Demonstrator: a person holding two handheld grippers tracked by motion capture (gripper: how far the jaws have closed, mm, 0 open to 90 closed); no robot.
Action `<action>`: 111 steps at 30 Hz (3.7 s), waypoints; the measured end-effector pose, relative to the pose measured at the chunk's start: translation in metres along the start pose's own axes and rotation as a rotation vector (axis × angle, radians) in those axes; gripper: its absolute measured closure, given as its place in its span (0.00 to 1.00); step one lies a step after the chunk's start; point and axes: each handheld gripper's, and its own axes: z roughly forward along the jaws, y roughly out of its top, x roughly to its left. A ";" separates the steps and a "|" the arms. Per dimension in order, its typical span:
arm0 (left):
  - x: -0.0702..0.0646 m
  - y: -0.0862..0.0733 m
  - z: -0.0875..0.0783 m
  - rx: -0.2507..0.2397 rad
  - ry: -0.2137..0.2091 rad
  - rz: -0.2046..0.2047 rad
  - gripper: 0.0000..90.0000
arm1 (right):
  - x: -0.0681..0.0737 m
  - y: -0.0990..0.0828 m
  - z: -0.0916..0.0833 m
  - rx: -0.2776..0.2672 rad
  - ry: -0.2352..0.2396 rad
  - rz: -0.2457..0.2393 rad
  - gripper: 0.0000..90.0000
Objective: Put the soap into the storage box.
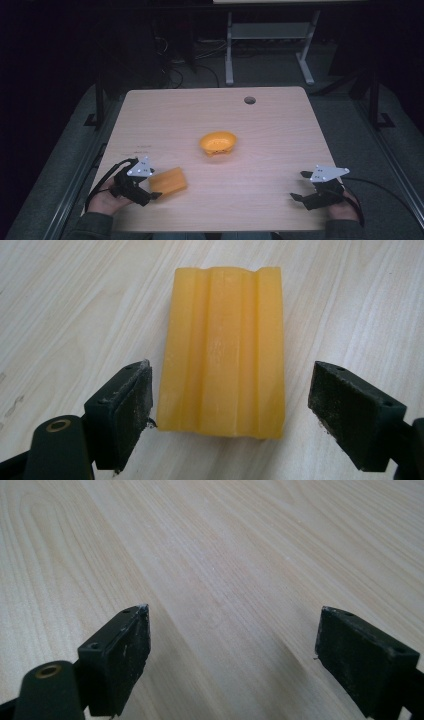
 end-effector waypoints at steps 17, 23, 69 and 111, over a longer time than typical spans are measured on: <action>0.006 0.017 0.018 0.058 -0.030 0.032 0.19 | 0.000 0.000 0.000 0.001 0.008 0.001 0.16; 0.008 0.021 0.025 0.073 -0.040 0.036 0.19 | 0.000 0.000 0.000 0.001 0.010 0.000 0.16; 0.008 0.029 0.058 0.173 -0.064 0.050 0.20 | 0.001 0.001 0.003 0.008 0.024 -0.008 0.16; 0.010 0.056 0.044 0.137 -0.054 0.090 0.23 | 0.000 -0.001 -0.002 -0.016 0.013 0.005 0.16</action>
